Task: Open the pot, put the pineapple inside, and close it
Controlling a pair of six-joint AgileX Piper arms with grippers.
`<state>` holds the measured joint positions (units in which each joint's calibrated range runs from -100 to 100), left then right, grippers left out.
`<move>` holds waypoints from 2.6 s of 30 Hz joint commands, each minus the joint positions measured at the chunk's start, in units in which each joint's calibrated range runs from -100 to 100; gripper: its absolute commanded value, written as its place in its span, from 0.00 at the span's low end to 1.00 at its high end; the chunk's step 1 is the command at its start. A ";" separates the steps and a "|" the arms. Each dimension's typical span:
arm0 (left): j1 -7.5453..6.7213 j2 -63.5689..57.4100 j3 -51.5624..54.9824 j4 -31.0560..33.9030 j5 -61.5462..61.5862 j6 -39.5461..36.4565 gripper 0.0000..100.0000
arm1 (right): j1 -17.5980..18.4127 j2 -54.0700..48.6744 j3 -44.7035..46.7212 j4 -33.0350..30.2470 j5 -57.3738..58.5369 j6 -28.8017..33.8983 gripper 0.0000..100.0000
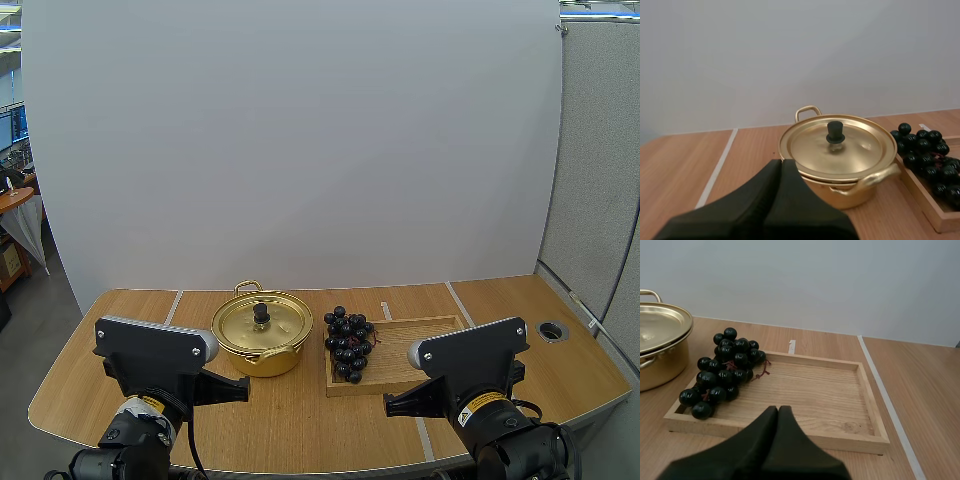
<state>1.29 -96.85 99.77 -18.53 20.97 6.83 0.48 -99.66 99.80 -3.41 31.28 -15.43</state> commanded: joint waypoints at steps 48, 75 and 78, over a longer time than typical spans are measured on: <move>0.19 -3.15 0.23 -0.01 5.03 -2.64 0.00 | -0.23 -0.34 0.20 -0.34 0.07 -0.55 0.00; 0.19 -3.15 0.23 13.13 9.57 -18.62 0.00 | -0.23 -0.34 0.20 -0.34 0.07 -0.55 0.00; 0.19 -3.15 0.23 13.13 9.57 -18.62 0.00 | -0.23 -0.34 0.20 -0.34 0.07 -0.55 0.00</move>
<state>1.43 -99.72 99.90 -6.11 30.62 -11.07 0.48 -99.66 99.92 -3.41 31.63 -15.43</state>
